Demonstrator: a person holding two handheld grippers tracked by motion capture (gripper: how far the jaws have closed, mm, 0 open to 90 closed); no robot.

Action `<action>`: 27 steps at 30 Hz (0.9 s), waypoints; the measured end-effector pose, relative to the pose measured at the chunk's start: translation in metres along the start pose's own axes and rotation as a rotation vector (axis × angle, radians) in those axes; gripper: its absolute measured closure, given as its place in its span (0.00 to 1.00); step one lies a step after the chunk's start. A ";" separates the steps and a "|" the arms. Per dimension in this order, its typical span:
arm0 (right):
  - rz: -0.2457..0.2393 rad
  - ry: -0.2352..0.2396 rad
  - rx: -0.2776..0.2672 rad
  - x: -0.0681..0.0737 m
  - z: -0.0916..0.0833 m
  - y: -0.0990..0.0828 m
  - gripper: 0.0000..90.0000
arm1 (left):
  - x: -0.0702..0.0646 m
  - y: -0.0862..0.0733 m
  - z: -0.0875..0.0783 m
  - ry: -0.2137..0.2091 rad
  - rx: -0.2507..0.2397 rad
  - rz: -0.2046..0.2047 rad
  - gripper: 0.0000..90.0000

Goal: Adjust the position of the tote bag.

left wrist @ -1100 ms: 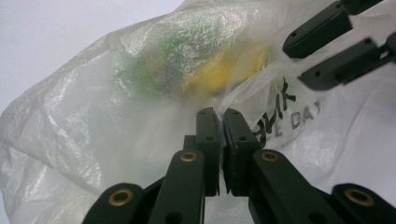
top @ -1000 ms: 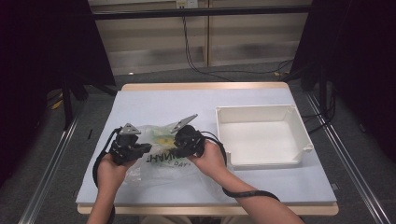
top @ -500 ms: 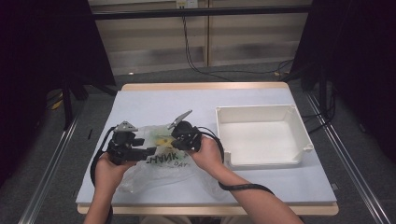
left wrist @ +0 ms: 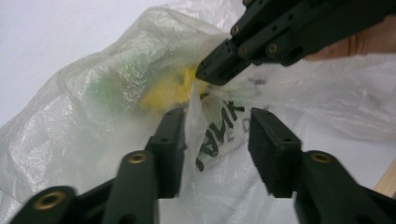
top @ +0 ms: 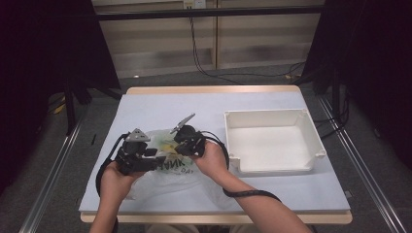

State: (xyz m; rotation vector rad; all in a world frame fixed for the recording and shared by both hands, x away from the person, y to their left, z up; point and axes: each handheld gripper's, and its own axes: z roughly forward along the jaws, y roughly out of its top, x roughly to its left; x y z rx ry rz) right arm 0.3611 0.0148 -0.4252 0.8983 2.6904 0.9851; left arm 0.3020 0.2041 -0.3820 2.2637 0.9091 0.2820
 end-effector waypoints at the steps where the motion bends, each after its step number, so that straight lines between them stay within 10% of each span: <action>1: 0.000 -0.004 -0.001 0.000 0.000 0.000 1.00 | 0.000 0.000 0.000 0.000 0.000 0.000 0.65; 13: 0.026 -0.010 -0.006 -0.009 -0.004 0.004 1.00 | -0.001 -0.006 0.019 -0.012 0.077 0.019 0.79; 22: 0.014 0.031 -0.019 -0.004 -0.008 0.001 1.00 | 0.025 -0.021 0.028 0.049 0.064 -0.094 0.99; 27: 0.004 0.059 -0.043 0.002 -0.014 0.000 0.81 | 0.031 -0.021 0.028 0.071 0.060 -0.102 0.99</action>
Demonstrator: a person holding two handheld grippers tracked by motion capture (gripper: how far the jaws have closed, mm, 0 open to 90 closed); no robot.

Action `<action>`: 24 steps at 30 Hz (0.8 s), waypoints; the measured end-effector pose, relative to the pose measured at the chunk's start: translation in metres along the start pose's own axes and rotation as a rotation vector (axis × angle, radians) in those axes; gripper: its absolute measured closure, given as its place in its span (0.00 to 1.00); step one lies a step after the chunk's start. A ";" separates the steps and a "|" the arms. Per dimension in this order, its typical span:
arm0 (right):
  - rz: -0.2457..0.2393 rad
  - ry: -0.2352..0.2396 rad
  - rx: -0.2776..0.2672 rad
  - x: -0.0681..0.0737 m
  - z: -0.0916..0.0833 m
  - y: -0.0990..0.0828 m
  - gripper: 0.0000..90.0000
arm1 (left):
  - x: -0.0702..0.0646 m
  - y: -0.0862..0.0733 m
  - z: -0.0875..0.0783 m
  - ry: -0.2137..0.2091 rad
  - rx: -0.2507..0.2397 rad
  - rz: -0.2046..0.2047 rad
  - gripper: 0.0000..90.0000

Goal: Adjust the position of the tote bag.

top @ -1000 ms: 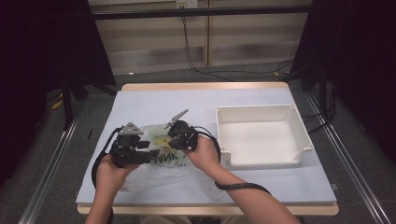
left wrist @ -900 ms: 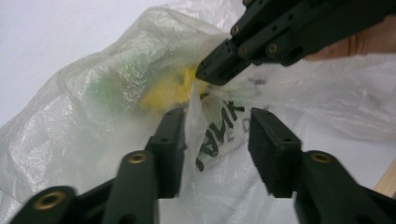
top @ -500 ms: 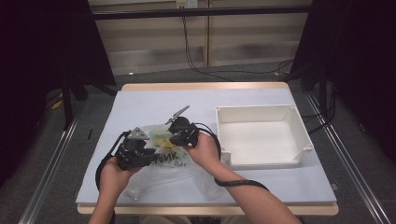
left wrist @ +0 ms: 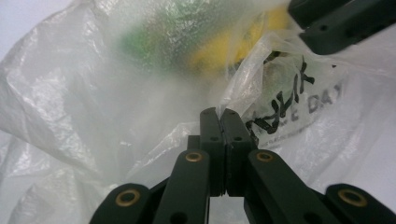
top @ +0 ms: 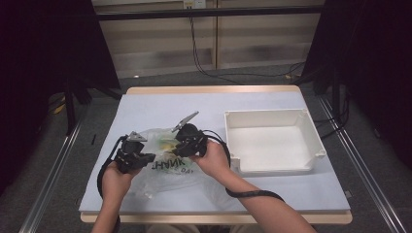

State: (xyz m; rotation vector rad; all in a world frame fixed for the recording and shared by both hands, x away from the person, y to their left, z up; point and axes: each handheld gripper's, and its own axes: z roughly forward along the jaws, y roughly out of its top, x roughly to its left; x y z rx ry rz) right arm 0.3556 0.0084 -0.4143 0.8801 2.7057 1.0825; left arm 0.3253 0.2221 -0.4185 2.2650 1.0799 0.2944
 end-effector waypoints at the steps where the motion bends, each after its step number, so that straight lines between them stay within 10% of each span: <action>1: 0.000 0.000 0.000 0.000 0.000 0.000 0.81 | 0.000 0.000 0.000 0.000 0.000 0.000 0.99; 14: -0.058 0.092 -0.011 0.021 -0.001 0.005 0.98 | 0.000 0.006 -0.010 -0.011 -0.054 -0.003 0.99; 24: -0.007 0.032 0.019 0.011 0.022 0.012 1.00 | -0.008 0.009 -0.017 -0.039 -0.063 0.014 0.78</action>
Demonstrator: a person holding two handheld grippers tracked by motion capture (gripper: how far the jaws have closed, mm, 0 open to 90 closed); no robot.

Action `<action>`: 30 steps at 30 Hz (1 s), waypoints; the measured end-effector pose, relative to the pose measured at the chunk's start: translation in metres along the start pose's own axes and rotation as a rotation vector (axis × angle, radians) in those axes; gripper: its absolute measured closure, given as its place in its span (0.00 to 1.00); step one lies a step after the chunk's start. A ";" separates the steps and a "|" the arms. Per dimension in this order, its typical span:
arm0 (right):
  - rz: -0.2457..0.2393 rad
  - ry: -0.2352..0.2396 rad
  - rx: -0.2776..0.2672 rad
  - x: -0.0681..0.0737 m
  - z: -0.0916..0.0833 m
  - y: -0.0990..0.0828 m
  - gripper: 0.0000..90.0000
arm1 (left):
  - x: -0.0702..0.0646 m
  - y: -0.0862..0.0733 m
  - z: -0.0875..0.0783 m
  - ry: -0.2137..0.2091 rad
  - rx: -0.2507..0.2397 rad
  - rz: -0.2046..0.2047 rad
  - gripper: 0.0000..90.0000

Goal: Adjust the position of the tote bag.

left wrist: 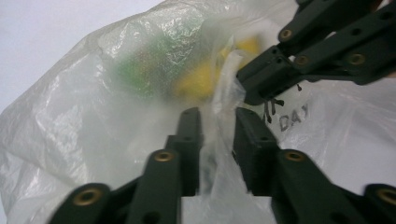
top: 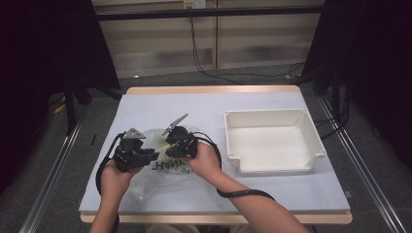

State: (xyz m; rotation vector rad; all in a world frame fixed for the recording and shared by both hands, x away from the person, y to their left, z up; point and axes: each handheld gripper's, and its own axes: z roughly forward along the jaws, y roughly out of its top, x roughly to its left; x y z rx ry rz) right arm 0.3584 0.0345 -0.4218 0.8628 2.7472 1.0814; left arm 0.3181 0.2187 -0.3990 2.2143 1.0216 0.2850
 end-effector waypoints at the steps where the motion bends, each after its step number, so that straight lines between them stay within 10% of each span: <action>1: 0.013 0.000 0.002 -0.001 0.001 0.000 1.00 | -0.002 0.001 -0.002 0.002 0.001 0.007 0.78; 17: 0.051 -0.040 0.001 -0.010 0.004 0.007 1.00 | -0.021 0.001 0.007 -0.037 0.038 0.055 0.79; 24: 0.059 -0.046 -0.013 -0.013 0.000 0.008 1.00 | -0.013 -0.008 0.030 0.089 0.071 0.011 0.61; 30: 0.047 -0.069 -0.011 -0.018 -0.002 0.010 1.00 | -0.007 -0.011 0.035 0.110 0.071 -0.016 0.48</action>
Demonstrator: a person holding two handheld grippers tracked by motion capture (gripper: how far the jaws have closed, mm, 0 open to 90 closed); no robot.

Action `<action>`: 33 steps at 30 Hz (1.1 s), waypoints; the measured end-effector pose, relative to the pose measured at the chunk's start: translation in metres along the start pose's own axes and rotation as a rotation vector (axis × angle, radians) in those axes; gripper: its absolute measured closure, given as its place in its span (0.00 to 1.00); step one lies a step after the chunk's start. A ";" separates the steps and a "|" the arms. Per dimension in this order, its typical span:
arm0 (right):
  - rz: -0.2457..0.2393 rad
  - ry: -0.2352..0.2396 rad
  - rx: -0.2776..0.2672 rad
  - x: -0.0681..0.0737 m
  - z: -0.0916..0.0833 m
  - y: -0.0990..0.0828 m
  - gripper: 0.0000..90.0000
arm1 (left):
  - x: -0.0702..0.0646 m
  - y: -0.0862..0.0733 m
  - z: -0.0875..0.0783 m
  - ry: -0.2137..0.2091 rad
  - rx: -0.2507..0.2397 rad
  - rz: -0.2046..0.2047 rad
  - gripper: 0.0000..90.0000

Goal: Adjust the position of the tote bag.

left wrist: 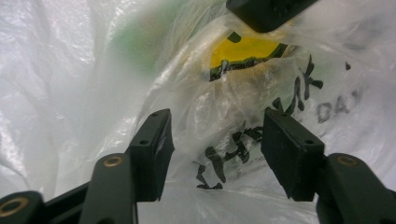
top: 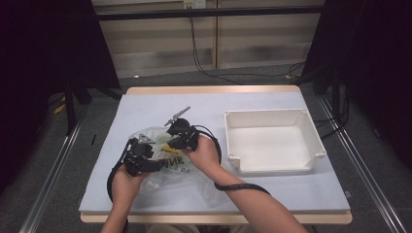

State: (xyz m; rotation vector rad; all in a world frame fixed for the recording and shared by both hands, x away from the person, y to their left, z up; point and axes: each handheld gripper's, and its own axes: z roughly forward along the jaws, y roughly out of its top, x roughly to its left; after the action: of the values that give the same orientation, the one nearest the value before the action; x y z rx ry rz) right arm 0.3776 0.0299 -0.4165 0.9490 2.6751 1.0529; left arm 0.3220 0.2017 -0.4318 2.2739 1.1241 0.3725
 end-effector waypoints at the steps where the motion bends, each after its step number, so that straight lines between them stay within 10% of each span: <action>1: 0.001 -0.007 0.005 -0.001 0.000 0.000 1.00 | 0.001 0.000 -0.001 0.006 0.010 0.001 0.48; 6: 0.016 -0.012 0.009 -0.008 0.002 -0.001 0.99 | 0.004 -0.002 0.000 -0.009 -0.005 -0.002 0.48; 14: -0.016 0.029 0.004 0.004 0.000 0.002 0.66 | 0.003 0.000 0.000 -0.021 -0.010 0.009 0.53; 18: -0.049 0.011 0.034 0.006 0.006 0.002 0.70 | 0.003 -0.001 0.000 -0.034 -0.012 -0.004 0.54; 23: -0.069 -0.015 0.090 0.003 0.016 0.000 1.00 | 0.001 -0.003 0.003 -0.038 -0.012 -0.003 0.56; 33: -0.057 -0.067 0.070 -0.013 0.003 0.012 1.00 | 0.002 -0.007 0.004 -0.018 0.014 0.019 0.61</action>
State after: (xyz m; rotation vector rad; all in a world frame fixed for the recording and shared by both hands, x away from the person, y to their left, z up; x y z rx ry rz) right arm 0.3951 0.0312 -0.4126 0.8968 2.6830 0.9053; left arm 0.3204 0.2051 -0.4389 2.2969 1.0997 0.3515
